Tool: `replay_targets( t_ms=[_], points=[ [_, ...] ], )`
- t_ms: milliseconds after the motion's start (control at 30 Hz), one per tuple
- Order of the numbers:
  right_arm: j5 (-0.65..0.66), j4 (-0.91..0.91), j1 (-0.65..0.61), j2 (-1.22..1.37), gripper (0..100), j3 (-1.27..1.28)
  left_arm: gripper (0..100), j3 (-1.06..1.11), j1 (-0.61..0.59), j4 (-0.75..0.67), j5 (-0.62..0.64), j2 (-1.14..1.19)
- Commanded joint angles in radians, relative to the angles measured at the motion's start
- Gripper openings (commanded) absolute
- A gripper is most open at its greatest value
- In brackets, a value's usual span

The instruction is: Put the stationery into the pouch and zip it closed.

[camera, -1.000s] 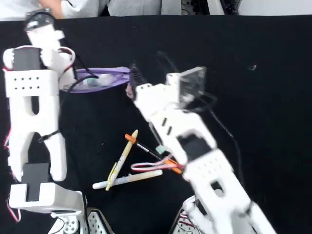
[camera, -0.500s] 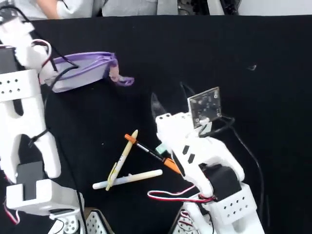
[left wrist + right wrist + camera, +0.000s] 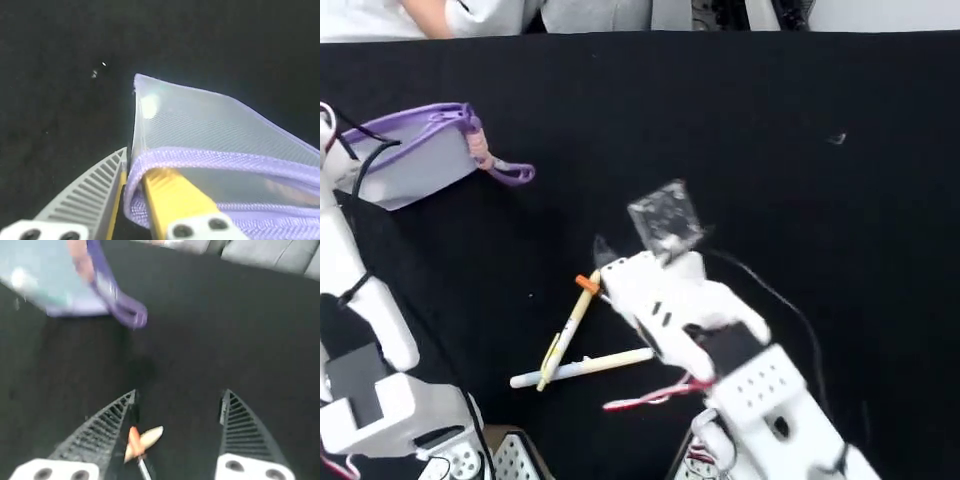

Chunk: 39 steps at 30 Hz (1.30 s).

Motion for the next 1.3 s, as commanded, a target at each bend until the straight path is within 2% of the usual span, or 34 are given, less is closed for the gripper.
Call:
replay_targets(
  t_ms=[0, 133, 200, 300, 467, 767, 967, 1267],
  points=[
    [0.020, -0.028, -0.048, 0.211, 25.1, -0.102, 3, 0.091, -0.012, -0.106, -0.008, 0.011],
    [0.025, -0.025, -0.097, 0.443, 25.1, -0.194, 3, 0.122, -0.012, -0.133, -0.008, 0.011],
    [0.069, -0.012, -0.114, 0.545, 25.1, -0.242, 3, 0.125, -0.012, -0.133, -0.008, 0.011],
    [0.135, 0.052, -0.127, 0.679, 25.1, -0.335, 3, 0.125, -0.012, -0.133, -0.008, 0.011],
    [0.172, 0.209, -0.112, 0.851, 25.1, -0.519, 3, 0.125, -0.012, -0.133, -0.009, 0.011],
    [0.292, 0.276, -0.110, 1.040, 25.1, -0.639, 3, 0.125, -0.012, -0.133, -0.009, 0.011],
    [0.302, 0.299, -0.109, 1.142, 24.4, -0.714, 3, 0.127, -0.012, -0.133, -0.009, 0.011],
    [0.304, 0.397, -0.063, 1.265, 4.4, -0.849, 3, 0.127, -0.008, -0.130, -0.009, 0.011]
  ],
)
